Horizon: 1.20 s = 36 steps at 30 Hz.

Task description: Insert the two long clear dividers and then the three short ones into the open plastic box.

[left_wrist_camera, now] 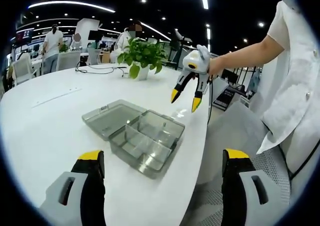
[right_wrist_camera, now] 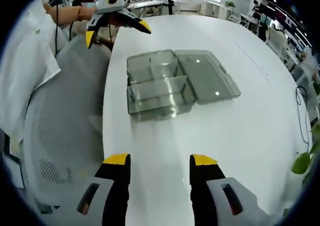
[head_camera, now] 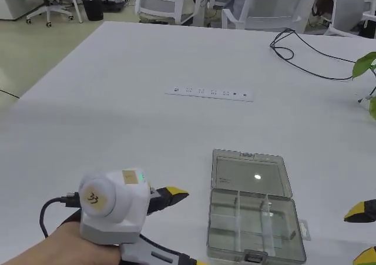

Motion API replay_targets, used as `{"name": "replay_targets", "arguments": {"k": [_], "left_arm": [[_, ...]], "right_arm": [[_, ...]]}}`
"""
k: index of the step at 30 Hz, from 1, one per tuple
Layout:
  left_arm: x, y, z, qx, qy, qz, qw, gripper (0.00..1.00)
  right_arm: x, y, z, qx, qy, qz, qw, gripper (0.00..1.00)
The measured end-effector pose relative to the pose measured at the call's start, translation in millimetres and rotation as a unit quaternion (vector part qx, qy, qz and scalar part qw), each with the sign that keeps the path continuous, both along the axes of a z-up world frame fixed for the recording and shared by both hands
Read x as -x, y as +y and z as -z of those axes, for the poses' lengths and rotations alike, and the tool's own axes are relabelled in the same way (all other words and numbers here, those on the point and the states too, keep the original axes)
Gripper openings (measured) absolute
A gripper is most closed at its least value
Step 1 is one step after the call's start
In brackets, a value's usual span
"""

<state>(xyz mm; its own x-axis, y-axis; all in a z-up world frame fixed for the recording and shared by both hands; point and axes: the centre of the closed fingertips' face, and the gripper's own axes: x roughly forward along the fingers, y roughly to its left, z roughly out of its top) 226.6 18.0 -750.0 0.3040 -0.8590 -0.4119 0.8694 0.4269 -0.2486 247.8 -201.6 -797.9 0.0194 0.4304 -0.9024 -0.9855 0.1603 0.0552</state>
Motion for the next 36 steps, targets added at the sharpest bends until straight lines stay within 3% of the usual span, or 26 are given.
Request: {"name": "replay_targets", "arguments": {"k": [7,15,24,36], "left_arm": [[0.4,2.8,1.9,-0.004,0.003,-0.001,1.0,1.0],[-0.2,1.6,2.1,-0.003,0.005,-0.001,1.0,1.0],[-1.4,1.5,2.9,-0.002,0.008,-0.001,1.0,1.0],[-1.2,1.3,4.5,-0.002,0.011,-0.001,0.9999,0.99]], "right_arm": [[1.5,-21.9,21.3,0.055,0.0,-0.041,0.9976,0.48],[-1.2,-29.2,38.2,0.089,-0.001,-0.079,0.9929,0.45],[-2.0,-35.0,52.5,0.115,-0.003,-0.107,0.9876,0.43],[-8.6,-39.1,53.8,0.129,-0.027,-0.129,0.9829,0.35]]}}
